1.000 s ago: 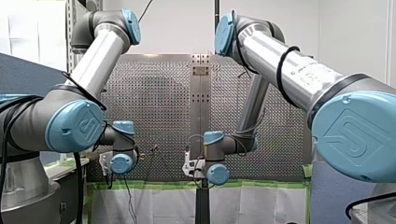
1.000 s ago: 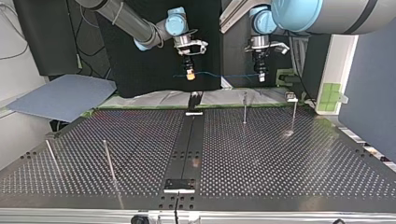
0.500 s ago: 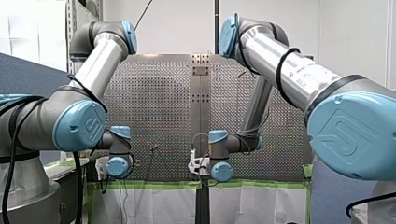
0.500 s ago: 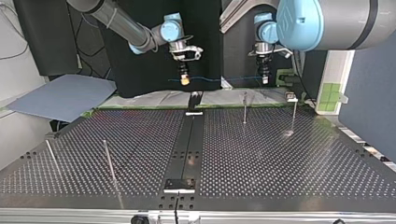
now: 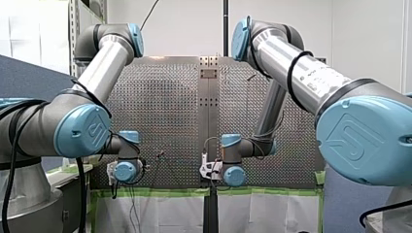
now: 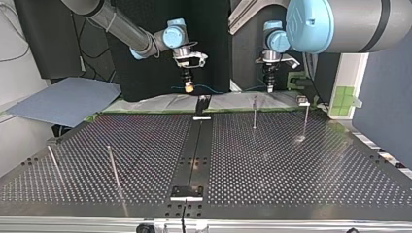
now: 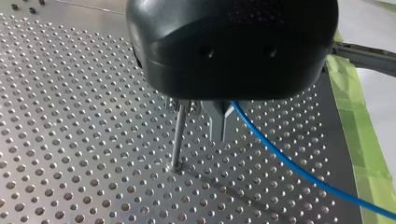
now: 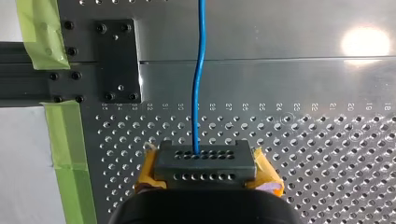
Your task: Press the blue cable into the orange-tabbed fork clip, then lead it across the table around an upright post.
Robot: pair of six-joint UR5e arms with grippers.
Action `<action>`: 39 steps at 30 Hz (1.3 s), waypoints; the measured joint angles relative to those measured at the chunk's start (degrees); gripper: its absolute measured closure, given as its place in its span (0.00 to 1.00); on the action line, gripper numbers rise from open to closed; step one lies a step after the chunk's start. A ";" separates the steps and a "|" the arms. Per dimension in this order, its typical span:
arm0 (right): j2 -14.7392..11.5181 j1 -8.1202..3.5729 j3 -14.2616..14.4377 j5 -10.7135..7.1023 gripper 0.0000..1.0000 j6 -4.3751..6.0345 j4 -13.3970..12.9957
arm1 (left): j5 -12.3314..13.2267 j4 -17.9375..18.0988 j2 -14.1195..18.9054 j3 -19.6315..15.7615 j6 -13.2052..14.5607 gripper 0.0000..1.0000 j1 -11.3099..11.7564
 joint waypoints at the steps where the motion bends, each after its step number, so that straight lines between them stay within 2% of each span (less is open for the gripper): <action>1: 0.00 -0.01 -0.08 -0.04 1.00 -0.02 0.04 | -0.18 -0.28 -0.02 0.20 -0.01 1.00 0.00; 7: 0.00 -0.04 -0.26 -0.24 1.00 -0.51 0.33 | -1.10 -1.27 -0.04 1.20 -0.08 1.00 0.08; 14: 0.01 -0.04 -0.40 -0.40 1.00 -1.23 0.53 | -1.80 -4.55 -0.04 3.64 -0.15 1.00 0.15; 25: 0.01 -0.23 -0.79 -0.41 1.00 -2.06 1.89 | -1.77 -6.76 -0.03 5.27 -0.96 1.00 0.21; 39: 0.00 -0.97 -1.15 -0.41 1.00 -3.04 2.45 | -1.80 -11.90 -0.04 9.79 -2.54 1.00 -0.09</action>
